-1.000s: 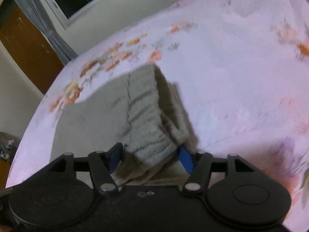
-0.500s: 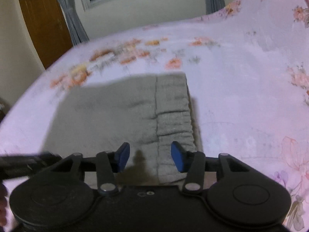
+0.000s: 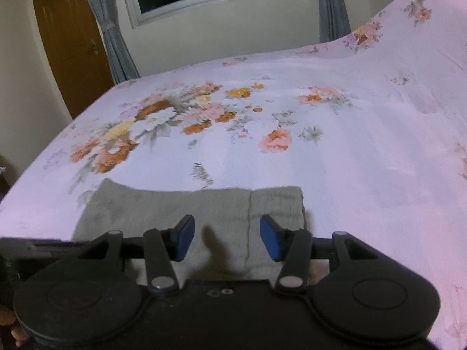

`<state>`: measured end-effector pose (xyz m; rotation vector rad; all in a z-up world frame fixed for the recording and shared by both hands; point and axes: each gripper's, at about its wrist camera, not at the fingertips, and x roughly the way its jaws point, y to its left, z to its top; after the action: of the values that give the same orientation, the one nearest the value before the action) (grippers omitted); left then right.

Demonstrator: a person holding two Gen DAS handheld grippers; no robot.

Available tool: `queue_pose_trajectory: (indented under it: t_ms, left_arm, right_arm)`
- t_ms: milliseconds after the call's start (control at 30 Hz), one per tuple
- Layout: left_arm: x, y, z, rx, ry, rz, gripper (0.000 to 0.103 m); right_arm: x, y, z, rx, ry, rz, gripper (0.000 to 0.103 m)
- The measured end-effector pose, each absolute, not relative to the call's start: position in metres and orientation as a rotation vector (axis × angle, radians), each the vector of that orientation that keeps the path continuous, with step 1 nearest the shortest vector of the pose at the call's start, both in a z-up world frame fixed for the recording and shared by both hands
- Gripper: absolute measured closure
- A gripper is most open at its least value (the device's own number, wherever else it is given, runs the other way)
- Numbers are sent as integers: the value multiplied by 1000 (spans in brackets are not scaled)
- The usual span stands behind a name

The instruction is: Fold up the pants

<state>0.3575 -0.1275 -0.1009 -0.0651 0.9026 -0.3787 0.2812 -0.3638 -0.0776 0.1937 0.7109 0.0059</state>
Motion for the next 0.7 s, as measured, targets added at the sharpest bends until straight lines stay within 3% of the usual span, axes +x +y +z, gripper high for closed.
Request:
queue_pose_trajectory:
  t_ms: [167,300,433,700]
  left_arm:
    - [396,-138,-112,-108,913,-358,70]
    - [394,-139,-110,-116,914,-344,70]
    - [358,-123,-99,-101,895,-367,69]
    - [269,-97,-102,-95,896,-382,69]
  right_arm:
    - [299,-373,-107,190,762,-26,51]
    - [293,-367,-93,169,764,-21,50]
    - [259,-362,-70,172,713,21,49]
    - [196,-349,-84,152,738,16,48]
